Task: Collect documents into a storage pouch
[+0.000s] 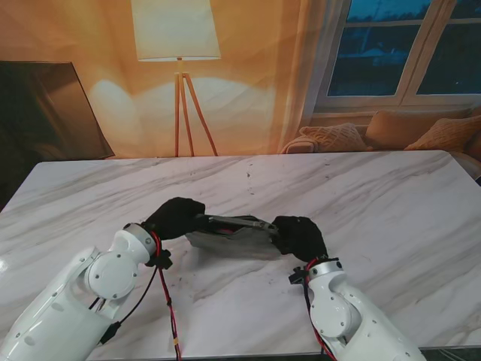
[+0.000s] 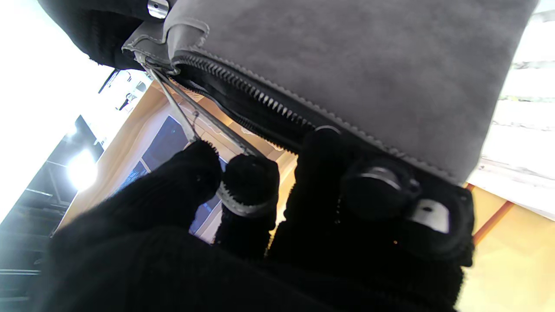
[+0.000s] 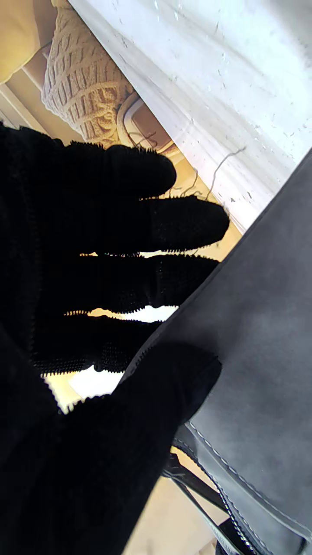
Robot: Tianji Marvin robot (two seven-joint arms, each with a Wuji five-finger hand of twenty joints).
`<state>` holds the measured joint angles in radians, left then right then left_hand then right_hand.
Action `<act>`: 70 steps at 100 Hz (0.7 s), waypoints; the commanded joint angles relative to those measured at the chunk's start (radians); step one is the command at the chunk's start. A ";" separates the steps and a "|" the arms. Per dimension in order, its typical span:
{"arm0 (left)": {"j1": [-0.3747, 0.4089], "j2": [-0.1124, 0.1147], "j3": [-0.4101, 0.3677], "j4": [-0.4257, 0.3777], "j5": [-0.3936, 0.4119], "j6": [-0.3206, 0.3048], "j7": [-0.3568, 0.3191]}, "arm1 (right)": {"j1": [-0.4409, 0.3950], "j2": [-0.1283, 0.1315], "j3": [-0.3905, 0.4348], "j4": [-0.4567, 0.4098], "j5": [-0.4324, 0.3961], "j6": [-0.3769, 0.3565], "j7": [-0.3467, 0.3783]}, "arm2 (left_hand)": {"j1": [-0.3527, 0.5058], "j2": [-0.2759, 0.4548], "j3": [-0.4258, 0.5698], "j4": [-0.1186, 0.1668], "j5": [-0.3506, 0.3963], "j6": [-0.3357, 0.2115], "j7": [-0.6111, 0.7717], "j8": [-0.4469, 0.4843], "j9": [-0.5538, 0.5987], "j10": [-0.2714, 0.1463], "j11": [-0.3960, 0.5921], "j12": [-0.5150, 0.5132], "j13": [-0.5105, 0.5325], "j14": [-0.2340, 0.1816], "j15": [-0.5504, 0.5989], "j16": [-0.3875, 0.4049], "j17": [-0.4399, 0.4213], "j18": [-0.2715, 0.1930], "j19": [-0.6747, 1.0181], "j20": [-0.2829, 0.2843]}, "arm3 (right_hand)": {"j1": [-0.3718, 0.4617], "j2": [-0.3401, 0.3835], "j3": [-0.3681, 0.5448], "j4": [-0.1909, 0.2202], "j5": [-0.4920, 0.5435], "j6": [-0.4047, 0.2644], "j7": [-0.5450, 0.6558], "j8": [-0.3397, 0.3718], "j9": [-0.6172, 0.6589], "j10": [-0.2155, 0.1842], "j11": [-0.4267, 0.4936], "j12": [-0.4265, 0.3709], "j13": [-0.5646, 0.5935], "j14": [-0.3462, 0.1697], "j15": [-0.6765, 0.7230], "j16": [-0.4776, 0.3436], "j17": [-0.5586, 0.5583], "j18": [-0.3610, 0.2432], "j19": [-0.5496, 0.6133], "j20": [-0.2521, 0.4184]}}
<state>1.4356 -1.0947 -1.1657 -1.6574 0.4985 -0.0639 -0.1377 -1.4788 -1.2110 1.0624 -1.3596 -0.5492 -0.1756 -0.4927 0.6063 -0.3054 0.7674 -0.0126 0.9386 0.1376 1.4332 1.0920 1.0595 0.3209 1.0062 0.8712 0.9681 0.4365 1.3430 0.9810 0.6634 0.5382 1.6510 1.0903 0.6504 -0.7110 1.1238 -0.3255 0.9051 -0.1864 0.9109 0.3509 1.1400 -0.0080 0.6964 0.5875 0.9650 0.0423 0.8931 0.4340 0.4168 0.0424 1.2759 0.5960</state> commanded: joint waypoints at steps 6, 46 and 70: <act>0.004 0.007 -0.014 -0.011 -0.005 0.003 -0.022 | -0.014 -0.008 0.004 -0.010 0.028 0.034 0.012 | -0.010 0.006 0.002 0.020 0.038 0.047 0.046 0.011 0.022 -0.002 0.013 0.013 0.002 0.098 0.042 0.000 0.005 -0.093 0.033 -0.058 | 0.031 0.019 0.135 0.025 0.102 -0.048 0.123 0.036 0.071 0.036 0.020 -0.006 0.066 0.028 0.025 -0.009 0.038 0.019 0.069 0.005; -0.019 0.011 0.014 -0.014 -0.041 -0.023 -0.059 | -0.048 -0.021 0.016 -0.087 0.173 0.089 0.076 | 0.002 0.017 -0.014 0.004 0.027 0.047 0.035 0.013 0.009 0.000 0.003 0.013 -0.014 0.101 0.029 0.004 -0.016 -0.094 0.019 -0.052 | 0.020 0.042 0.113 0.020 0.088 -0.040 0.127 0.041 0.064 0.056 0.042 -0.010 0.076 0.045 0.044 -0.001 0.047 0.038 0.122 0.013; -0.020 0.025 0.019 -0.026 -0.023 -0.030 -0.112 | -0.070 -0.033 0.039 -0.128 0.271 0.120 0.089 | 0.003 0.017 -0.017 0.003 0.025 0.047 0.032 0.014 0.008 -0.003 0.002 0.013 -0.015 0.101 0.027 0.007 -0.019 -0.095 0.015 -0.048 | 0.024 -0.001 0.152 0.017 0.109 -0.015 0.136 0.027 0.094 0.085 0.045 -0.031 0.115 0.068 0.049 -0.009 0.079 0.061 0.147 0.019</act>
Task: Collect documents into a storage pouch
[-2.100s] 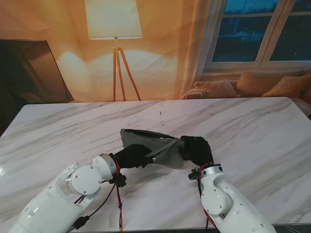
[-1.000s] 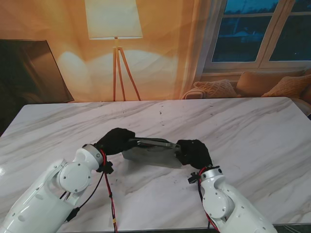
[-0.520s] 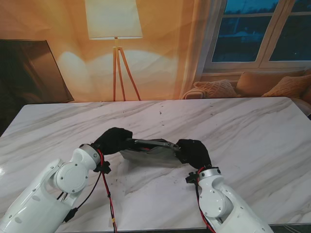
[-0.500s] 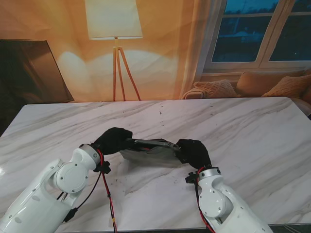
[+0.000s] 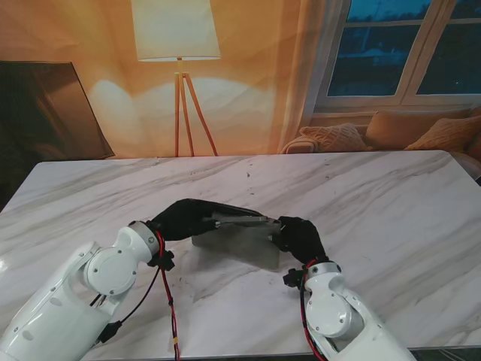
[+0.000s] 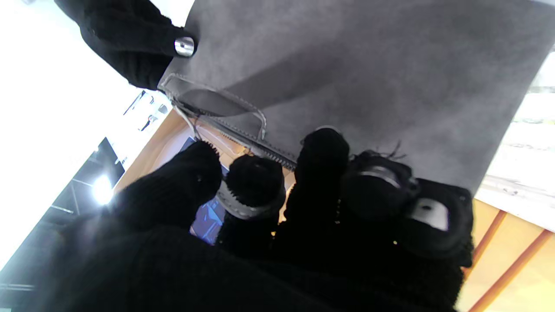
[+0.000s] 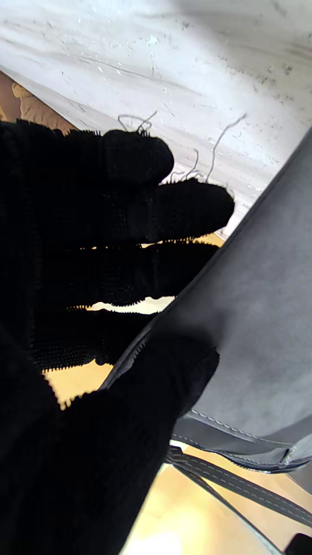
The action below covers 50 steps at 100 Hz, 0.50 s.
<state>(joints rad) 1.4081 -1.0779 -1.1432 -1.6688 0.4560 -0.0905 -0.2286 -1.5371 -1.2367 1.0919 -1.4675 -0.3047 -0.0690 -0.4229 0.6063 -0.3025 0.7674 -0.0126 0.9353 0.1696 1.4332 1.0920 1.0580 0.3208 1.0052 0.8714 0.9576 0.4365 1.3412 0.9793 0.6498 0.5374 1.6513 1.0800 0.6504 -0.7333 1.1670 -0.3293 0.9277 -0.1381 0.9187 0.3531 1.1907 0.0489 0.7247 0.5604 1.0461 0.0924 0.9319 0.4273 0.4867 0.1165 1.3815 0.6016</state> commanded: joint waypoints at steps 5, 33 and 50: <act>0.011 0.011 -0.010 -0.020 0.031 -0.002 -0.030 | -0.018 -0.009 0.016 -0.031 0.050 0.020 0.024 | 0.002 0.015 -0.018 0.003 0.027 0.013 0.032 0.015 0.010 -0.004 0.003 0.013 -0.004 0.100 0.028 0.009 -0.005 -0.094 0.014 -0.037 | 0.026 0.019 0.113 0.021 0.087 -0.059 0.129 0.024 0.044 0.028 0.016 -0.005 0.033 0.020 0.008 -0.003 0.008 -0.013 0.040 0.013; 0.042 0.016 -0.069 -0.037 0.091 0.010 -0.029 | -0.027 -0.005 0.033 -0.044 0.071 0.022 0.048 | 0.003 0.014 -0.018 0.003 0.027 0.012 0.031 0.016 0.009 -0.003 0.002 0.014 -0.004 0.099 0.028 0.010 -0.005 -0.094 0.013 -0.034 | 0.034 0.007 0.121 0.021 0.095 -0.057 0.131 0.024 0.042 0.020 0.008 -0.005 0.019 0.014 -0.005 -0.007 0.002 -0.020 0.023 0.002; 0.047 0.015 -0.096 -0.038 0.119 0.008 -0.016 | -0.026 -0.001 0.032 -0.042 0.068 0.021 0.063 | 0.003 0.013 -0.018 0.003 0.027 0.012 0.031 0.017 0.010 -0.003 0.002 0.014 -0.004 0.098 0.028 0.011 -0.005 -0.094 0.013 -0.033 | 0.036 0.001 0.127 0.022 0.101 -0.058 0.131 0.024 0.045 0.017 0.002 -0.003 0.017 0.013 -0.010 -0.008 0.001 -0.021 0.019 -0.002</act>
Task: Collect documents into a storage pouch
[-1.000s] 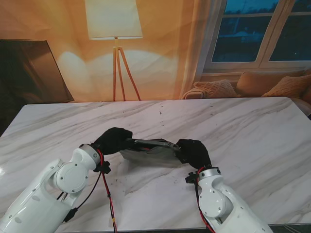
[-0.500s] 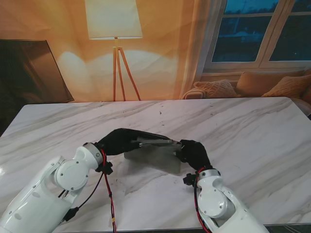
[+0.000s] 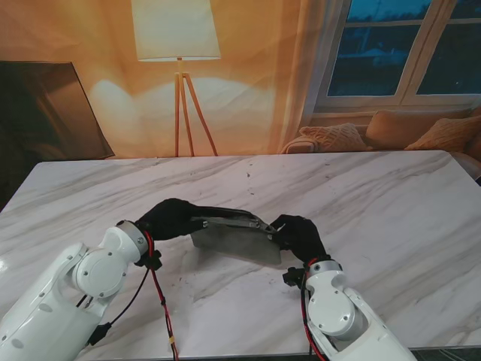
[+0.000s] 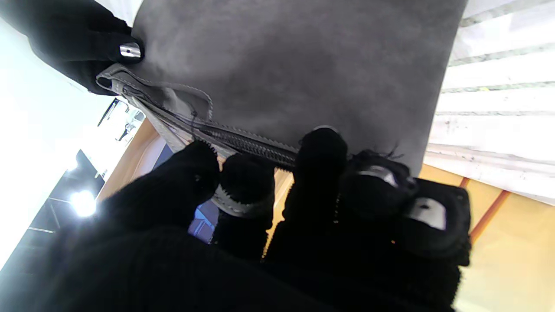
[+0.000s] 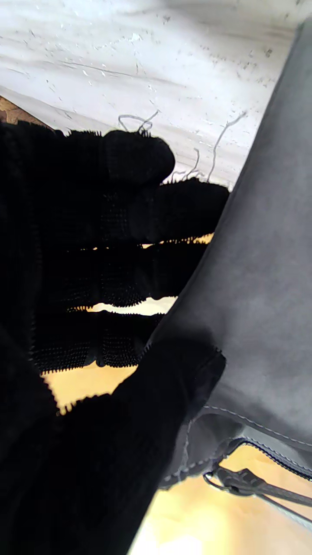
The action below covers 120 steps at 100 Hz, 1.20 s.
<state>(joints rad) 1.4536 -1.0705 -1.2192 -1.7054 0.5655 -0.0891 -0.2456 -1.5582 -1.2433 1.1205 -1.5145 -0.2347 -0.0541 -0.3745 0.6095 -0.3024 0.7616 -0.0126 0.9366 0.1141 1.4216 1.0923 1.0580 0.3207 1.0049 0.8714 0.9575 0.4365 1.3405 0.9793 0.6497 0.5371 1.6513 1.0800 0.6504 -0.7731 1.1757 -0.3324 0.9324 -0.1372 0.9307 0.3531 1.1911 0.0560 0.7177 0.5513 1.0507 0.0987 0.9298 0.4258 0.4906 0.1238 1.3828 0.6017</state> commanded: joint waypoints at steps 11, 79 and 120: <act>0.006 0.007 -0.034 -0.003 0.023 0.008 0.009 | -0.005 0.008 0.003 0.005 -0.003 0.011 0.021 | 0.000 0.013 -0.012 0.003 0.026 0.068 0.042 0.017 0.010 -0.003 0.003 0.015 -0.003 0.097 0.028 0.011 -0.005 -0.094 0.012 -0.032 | 0.036 0.039 0.119 0.025 0.098 -0.058 0.119 0.025 0.045 0.009 0.005 0.007 0.012 0.006 -0.011 -0.007 -0.003 -0.030 0.013 -0.006; 0.048 0.010 -0.110 -0.012 0.084 0.028 0.017 | -0.002 0.006 0.011 0.007 0.001 0.027 0.017 | 0.002 0.013 -0.013 0.002 0.026 0.068 0.041 0.018 0.009 -0.002 0.002 0.015 -0.003 0.098 0.028 0.011 -0.004 -0.093 0.011 -0.030 | 0.035 0.046 0.117 0.024 0.096 -0.060 0.115 0.032 0.041 0.006 -0.008 0.019 0.001 0.001 -0.026 -0.005 -0.008 -0.037 -0.004 -0.021; 0.110 0.016 -0.219 -0.034 0.170 0.031 0.016 | -0.003 0.006 0.016 0.005 -0.004 0.039 0.017 | 0.002 0.014 -0.014 0.001 0.025 0.069 0.041 0.019 0.009 -0.003 0.002 0.015 -0.003 0.098 0.028 0.012 -0.004 -0.093 0.011 -0.029 | 0.036 0.046 0.114 0.026 0.095 -0.061 0.114 0.035 0.040 -0.001 -0.012 0.021 -0.005 -0.002 -0.031 -0.001 -0.013 -0.044 -0.012 -0.028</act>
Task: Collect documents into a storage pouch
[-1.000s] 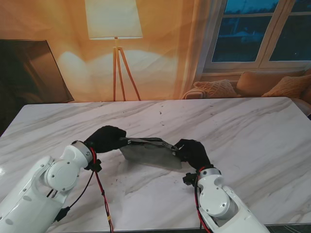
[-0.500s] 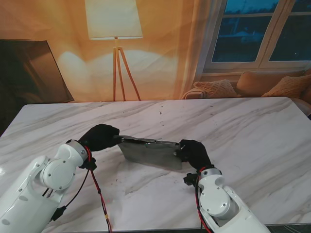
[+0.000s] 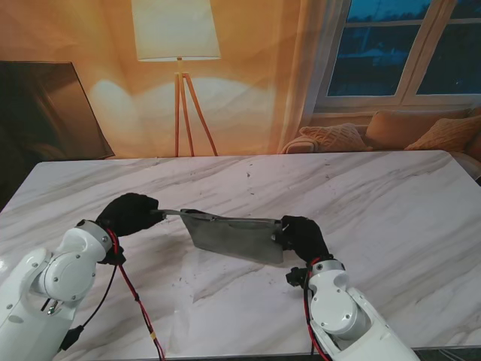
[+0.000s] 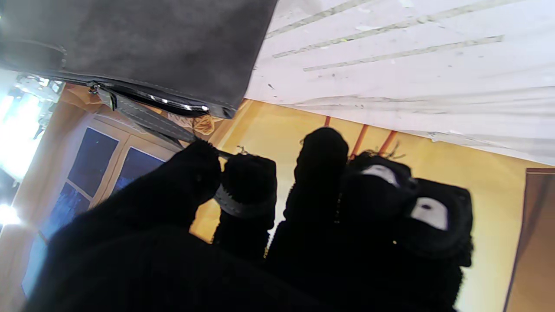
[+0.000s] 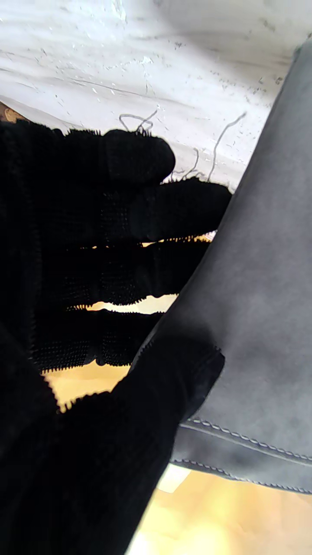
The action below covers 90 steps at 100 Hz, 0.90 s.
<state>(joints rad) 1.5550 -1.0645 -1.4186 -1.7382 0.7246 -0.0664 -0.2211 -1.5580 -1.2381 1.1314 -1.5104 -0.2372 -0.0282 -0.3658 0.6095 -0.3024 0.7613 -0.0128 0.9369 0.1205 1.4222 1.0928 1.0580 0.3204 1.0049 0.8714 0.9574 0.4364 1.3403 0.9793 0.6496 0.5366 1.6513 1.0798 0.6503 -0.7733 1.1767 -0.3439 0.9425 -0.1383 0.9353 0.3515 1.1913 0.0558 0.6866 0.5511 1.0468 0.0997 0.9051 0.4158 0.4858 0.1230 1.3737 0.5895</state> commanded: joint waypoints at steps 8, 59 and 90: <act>0.014 0.009 -0.035 0.003 0.018 0.016 -0.003 | -0.004 0.001 0.006 -0.001 -0.001 0.018 0.010 | 0.001 0.014 -0.014 0.002 0.024 0.063 0.040 0.018 0.008 -0.003 0.002 0.015 -0.003 0.098 0.028 0.012 -0.004 -0.093 0.011 -0.029 | 0.037 0.046 0.114 0.037 0.085 -0.057 0.109 0.037 0.040 0.000 0.018 0.021 -0.001 -0.003 -0.007 0.009 -0.008 -0.043 -0.004 -0.017; 0.024 0.009 -0.100 0.038 0.024 0.085 -0.010 | -0.004 0.002 0.006 -0.003 0.001 0.036 0.015 | 0.006 0.012 -0.014 0.001 0.023 0.066 0.037 0.019 0.004 0.001 -0.002 0.014 -0.011 0.105 0.024 0.013 -0.012 -0.093 0.008 -0.026 | 0.035 0.041 0.120 0.036 0.088 -0.056 0.110 0.034 0.043 0.002 0.015 0.017 0.002 -0.002 -0.013 0.009 -0.006 -0.041 -0.002 -0.021; 0.032 0.009 -0.112 0.052 0.043 0.092 -0.002 | 0.007 0.000 -0.003 0.014 0.003 0.030 0.014 | 0.010 0.015 -0.020 -0.003 0.016 0.058 0.016 0.010 -0.012 0.006 -0.025 0.005 -0.036 0.115 -0.004 0.008 -0.040 -0.095 -0.015 -0.024 | 0.036 0.043 0.119 0.035 0.088 -0.056 0.110 0.033 0.043 0.001 0.014 0.017 0.001 -0.002 -0.017 0.007 -0.007 -0.043 -0.004 -0.024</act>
<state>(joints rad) 1.5800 -1.0613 -1.5198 -1.6971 0.7591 0.0179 -0.2120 -1.5516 -1.2381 1.1266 -1.5076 -0.2357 -0.0018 -0.3623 0.6093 -0.3024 0.7610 -0.0129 0.9378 0.1141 1.4218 1.0928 1.0567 0.3204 0.9905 0.8716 0.9389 0.4362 1.3185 0.9793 0.6216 0.5311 1.6350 1.0796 0.6503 -0.7733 1.1768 -0.3439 0.9425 -0.1382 0.9353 0.3515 1.1913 0.0559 0.6850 0.5511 1.0468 0.0999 0.9021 0.4158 0.4855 0.1229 1.3731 0.5802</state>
